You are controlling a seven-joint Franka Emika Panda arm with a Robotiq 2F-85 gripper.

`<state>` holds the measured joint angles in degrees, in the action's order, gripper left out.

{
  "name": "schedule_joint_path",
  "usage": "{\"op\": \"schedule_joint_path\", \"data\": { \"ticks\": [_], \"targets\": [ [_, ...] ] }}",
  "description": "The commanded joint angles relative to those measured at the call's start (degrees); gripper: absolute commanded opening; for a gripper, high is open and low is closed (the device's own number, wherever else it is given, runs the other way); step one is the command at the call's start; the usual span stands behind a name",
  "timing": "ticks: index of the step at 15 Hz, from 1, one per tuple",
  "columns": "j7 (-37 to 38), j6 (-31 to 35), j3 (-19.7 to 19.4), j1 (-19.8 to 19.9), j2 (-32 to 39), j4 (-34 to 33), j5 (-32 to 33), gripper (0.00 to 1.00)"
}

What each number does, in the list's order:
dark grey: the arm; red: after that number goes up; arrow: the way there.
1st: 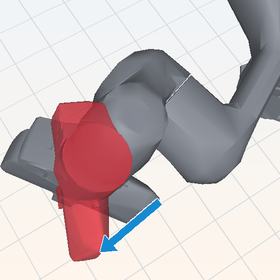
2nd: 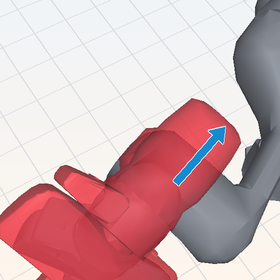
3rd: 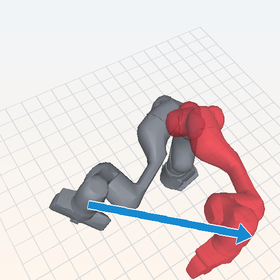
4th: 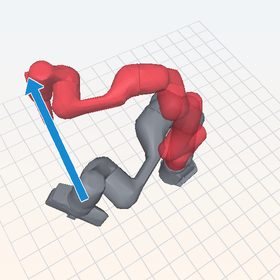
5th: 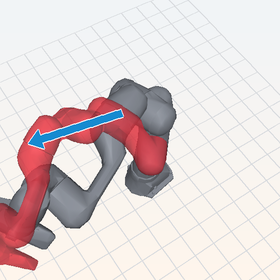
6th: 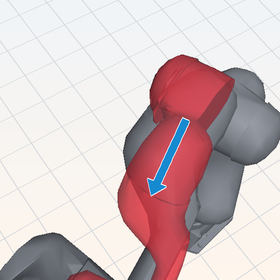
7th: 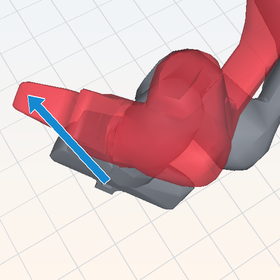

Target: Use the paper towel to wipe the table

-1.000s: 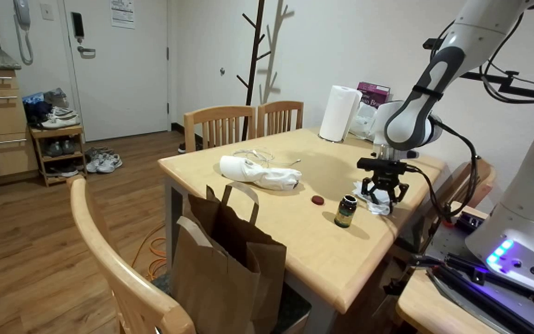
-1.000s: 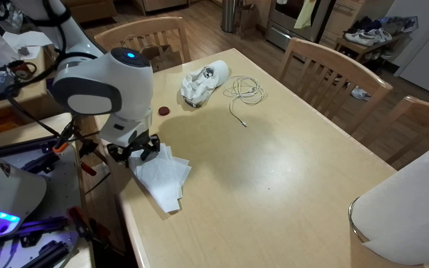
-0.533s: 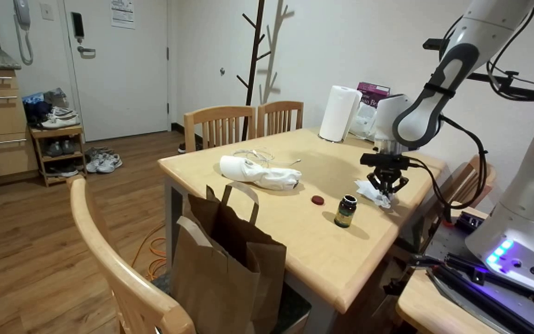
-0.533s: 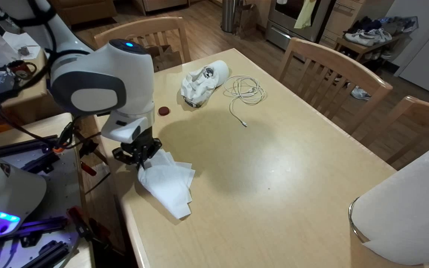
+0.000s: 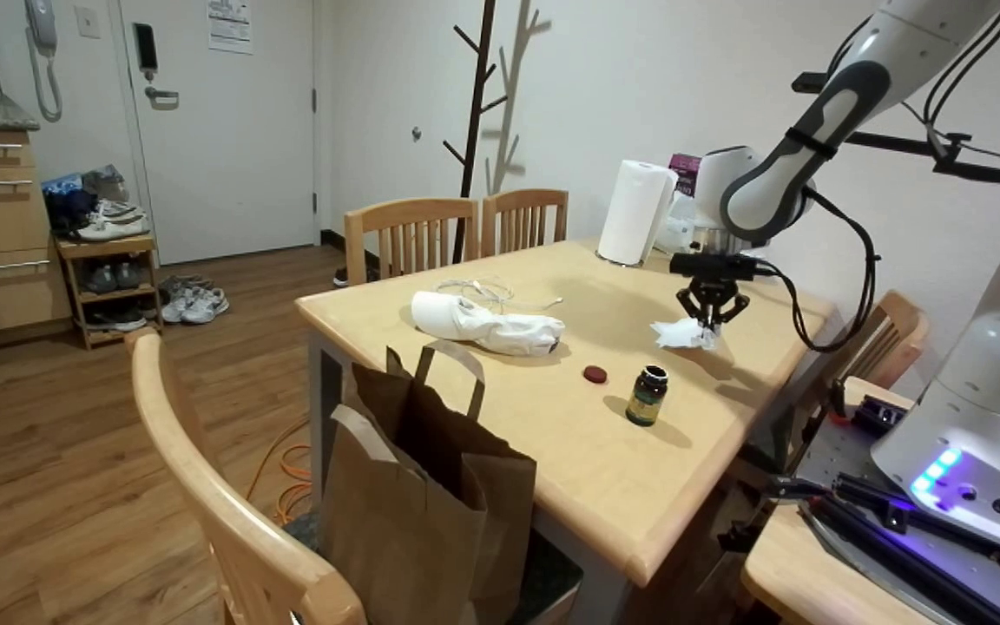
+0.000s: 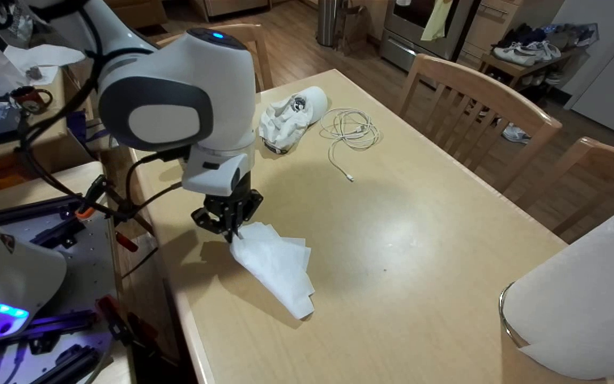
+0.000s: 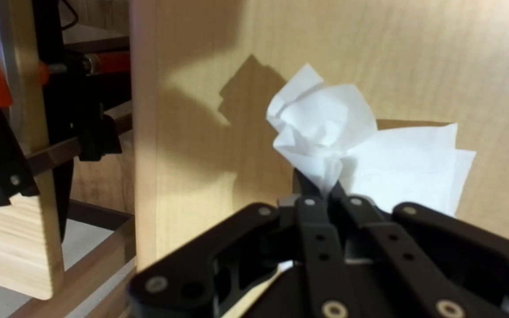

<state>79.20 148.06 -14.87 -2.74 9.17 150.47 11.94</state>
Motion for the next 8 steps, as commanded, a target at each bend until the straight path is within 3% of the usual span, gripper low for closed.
{"op": "schedule_joint_path", "data": {
  "ticks": [1, 4, 8],
  "targets": [
    [-6.6, -1.6, 3.1, 1.8, 0.6, -3.3, -0.3, 0.07],
    [-12.5, -3.0, 5.2, 1.6, 2.0, -6.3, -1.7, 0.07],
    [-14.3, -9.5, 6.7, 0.1, 2.5, -12.7, 1.1, 0.07]
  ]
}}
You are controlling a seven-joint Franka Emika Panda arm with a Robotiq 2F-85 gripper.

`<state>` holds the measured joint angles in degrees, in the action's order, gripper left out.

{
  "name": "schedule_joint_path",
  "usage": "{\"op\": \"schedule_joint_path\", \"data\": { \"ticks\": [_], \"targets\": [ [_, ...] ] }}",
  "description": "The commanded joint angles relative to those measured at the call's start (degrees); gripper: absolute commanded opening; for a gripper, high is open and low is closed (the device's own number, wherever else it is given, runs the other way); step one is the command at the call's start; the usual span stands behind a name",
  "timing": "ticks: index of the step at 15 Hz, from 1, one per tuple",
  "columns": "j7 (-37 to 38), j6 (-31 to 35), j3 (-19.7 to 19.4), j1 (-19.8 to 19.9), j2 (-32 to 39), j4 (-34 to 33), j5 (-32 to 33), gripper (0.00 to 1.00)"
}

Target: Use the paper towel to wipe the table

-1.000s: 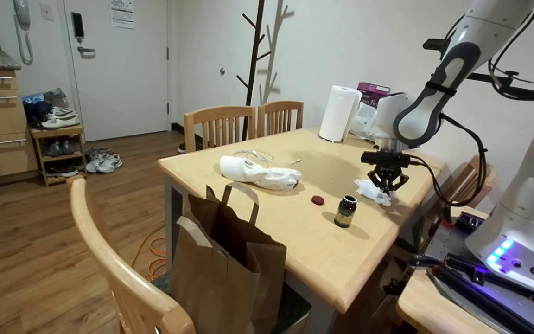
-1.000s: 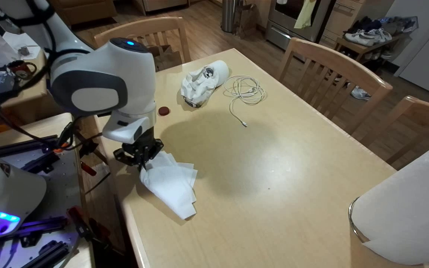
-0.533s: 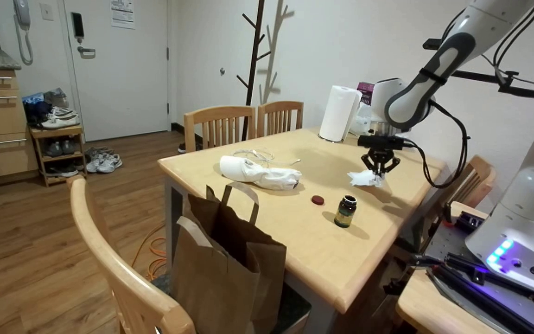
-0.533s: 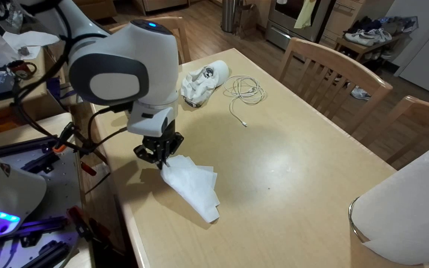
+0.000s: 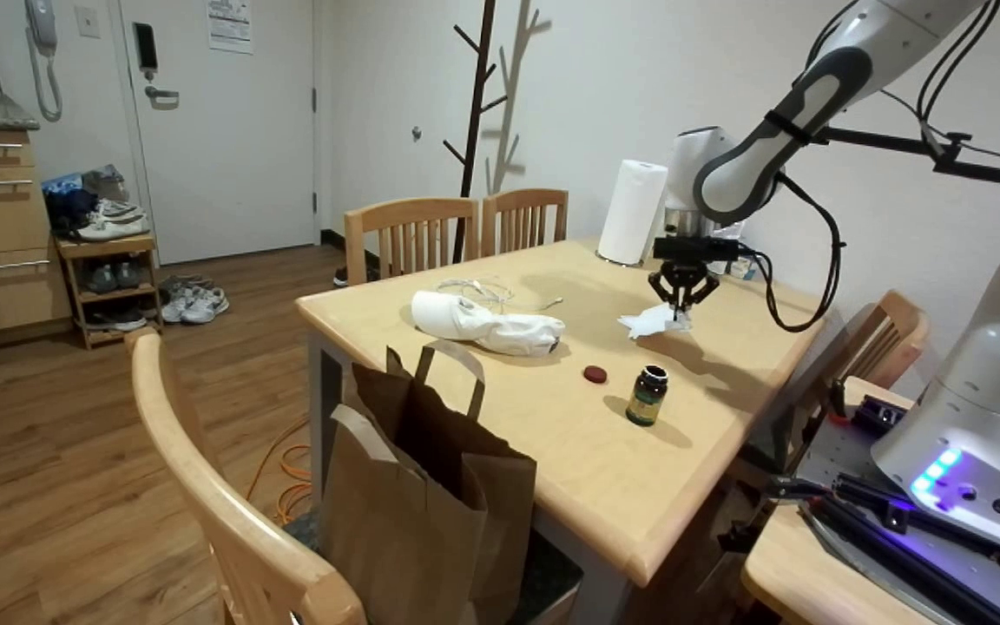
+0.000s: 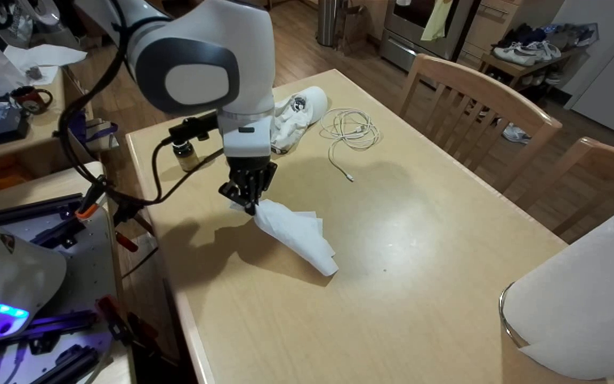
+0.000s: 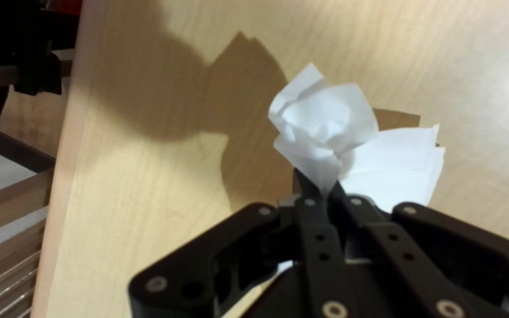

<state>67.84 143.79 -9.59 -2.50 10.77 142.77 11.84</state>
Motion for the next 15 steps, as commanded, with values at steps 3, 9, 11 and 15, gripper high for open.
{"op": "schedule_joint_path", "data": {
  "ticks": [3, 9, 11, 15],
  "targets": [
    [-5.7, -11.7, 3.6, -1.9, 1.3, -11.3, 3.8, 0.07],
    [-10.9, -20.3, 8.0, -5.6, 3.3, -19.2, 9.9, 0.08],
    [-13.3, -20.4, 8.4, -6.1, 3.6, -19.2, 12.3, 0.08],
    [-18.0, -16.7, 7.2, -2.8, 3.7, -12.9, 7.8, 0.07]
  ]
}}
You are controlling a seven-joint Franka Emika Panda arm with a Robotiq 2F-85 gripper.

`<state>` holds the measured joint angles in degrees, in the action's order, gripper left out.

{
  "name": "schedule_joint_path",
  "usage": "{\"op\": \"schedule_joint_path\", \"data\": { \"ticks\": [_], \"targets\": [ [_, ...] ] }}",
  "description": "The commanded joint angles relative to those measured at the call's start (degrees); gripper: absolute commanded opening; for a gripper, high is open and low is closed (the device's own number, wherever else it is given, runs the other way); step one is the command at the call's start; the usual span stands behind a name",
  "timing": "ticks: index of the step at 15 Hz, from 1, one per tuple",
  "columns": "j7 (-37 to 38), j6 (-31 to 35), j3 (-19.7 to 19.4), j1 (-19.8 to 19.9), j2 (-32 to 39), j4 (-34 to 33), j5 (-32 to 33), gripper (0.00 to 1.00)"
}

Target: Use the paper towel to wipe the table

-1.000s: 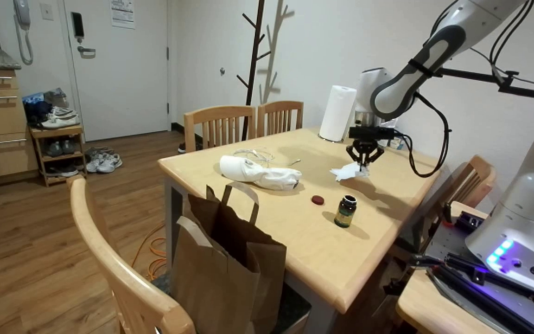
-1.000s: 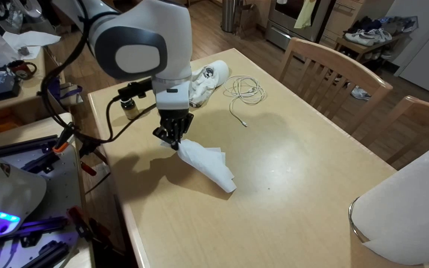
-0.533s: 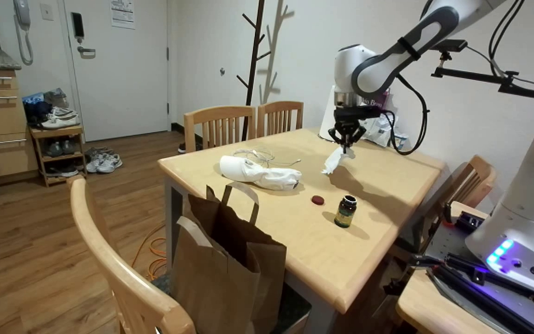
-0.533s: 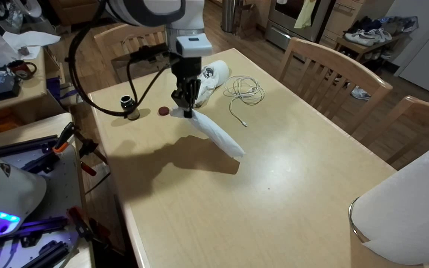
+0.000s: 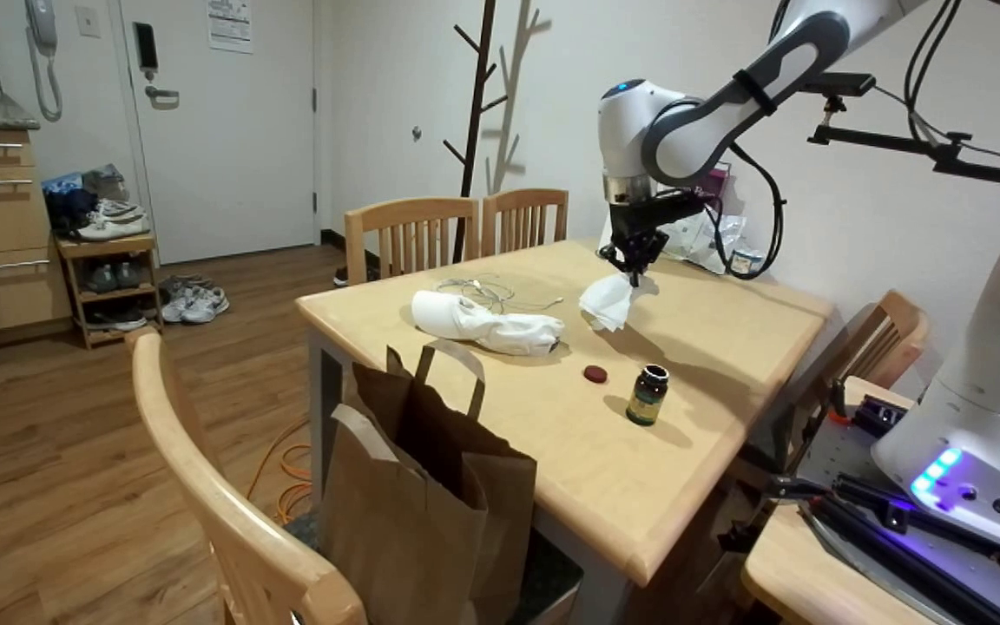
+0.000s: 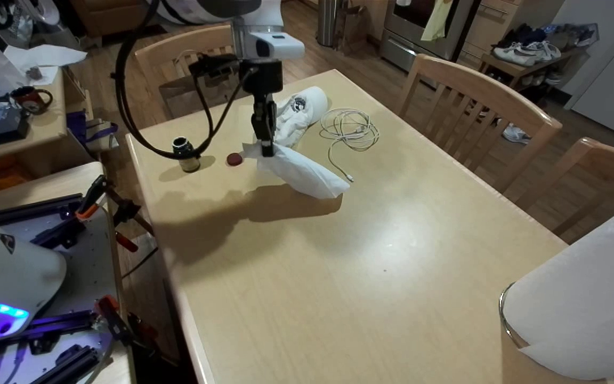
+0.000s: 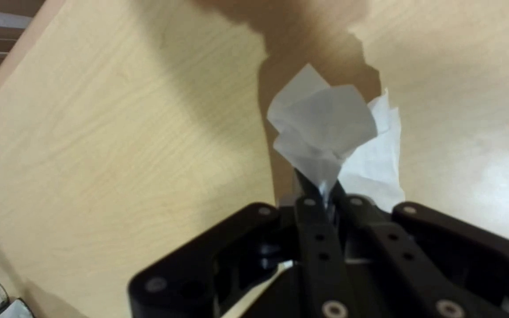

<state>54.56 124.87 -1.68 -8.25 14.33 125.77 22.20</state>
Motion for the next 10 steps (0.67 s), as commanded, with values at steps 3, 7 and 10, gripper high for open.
{"op": "schedule_joint_path", "data": {
  "ticks": [3, 7, 10],
  "targets": [
    [-6.5, 5.1, -2.5, 5.9, 0.9, 10.0, -6.6, 0.07],
    [-9.1, 5.6, -4.7, 8.3, 3.2, 14.1, -10.8, 0.07],
    [-9.1, 5.4, -6.5, 9.0, 4.1, 16.2, -11.7, 0.07]
  ]
}}
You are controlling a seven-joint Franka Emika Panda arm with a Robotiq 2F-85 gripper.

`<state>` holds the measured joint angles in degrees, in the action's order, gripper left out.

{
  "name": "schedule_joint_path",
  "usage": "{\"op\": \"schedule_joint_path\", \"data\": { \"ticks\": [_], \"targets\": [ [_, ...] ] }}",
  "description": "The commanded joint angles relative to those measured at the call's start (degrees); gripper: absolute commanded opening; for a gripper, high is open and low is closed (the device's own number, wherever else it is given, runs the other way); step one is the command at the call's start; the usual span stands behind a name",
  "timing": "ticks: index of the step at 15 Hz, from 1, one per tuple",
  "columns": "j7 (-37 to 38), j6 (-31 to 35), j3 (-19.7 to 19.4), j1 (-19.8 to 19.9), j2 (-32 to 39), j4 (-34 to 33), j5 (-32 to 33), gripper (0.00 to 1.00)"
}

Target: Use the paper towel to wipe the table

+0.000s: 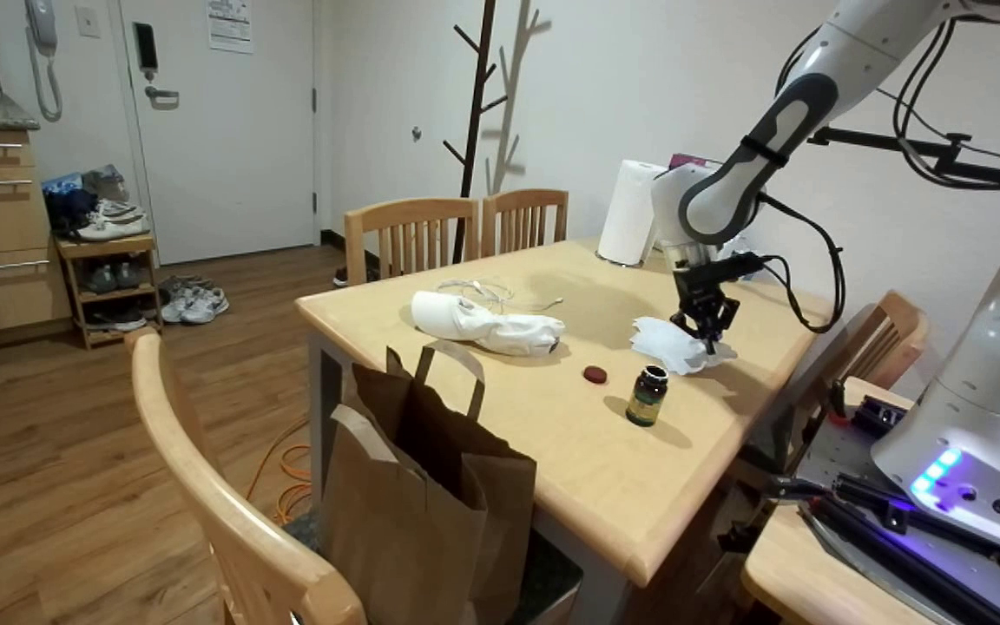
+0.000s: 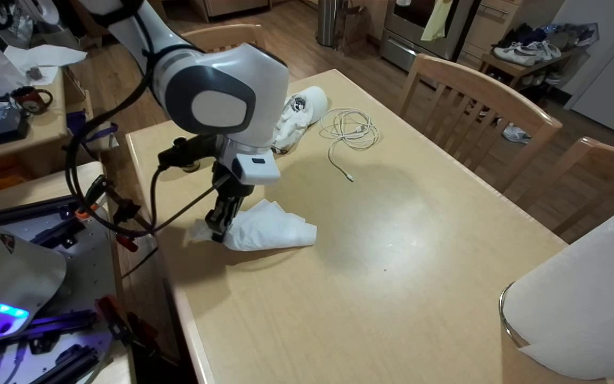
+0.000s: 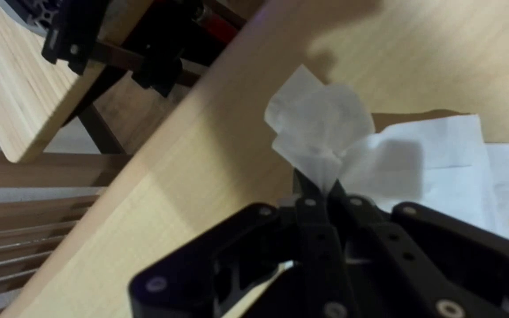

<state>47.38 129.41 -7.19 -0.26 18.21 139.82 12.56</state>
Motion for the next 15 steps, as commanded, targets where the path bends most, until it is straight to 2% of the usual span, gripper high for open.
{"op": "schedule_joint_path", "data": {
  "ticks": [1, 5, 7, 12, 15],
  "targets": [
    [-1.2, 0.6, -1.8, 1.0, 0.3, 2.7, -1.8, 0.08],
    [4.6, -1.2, -5.6, 0.8, 0.4, 3.8, -1.1, 0.07],
    [4.7, 0.0, -6.7, 1.2, -0.4, 4.8, -1.1, 0.08],
    [4.3, 6.9, -5.9, -1.4, -3.6, 4.6, 1.8, 0.08],
    [4.0, 4.8, -4.1, -3.7, -4.7, 0.1, 4.4, 0.07]
  ]
}}
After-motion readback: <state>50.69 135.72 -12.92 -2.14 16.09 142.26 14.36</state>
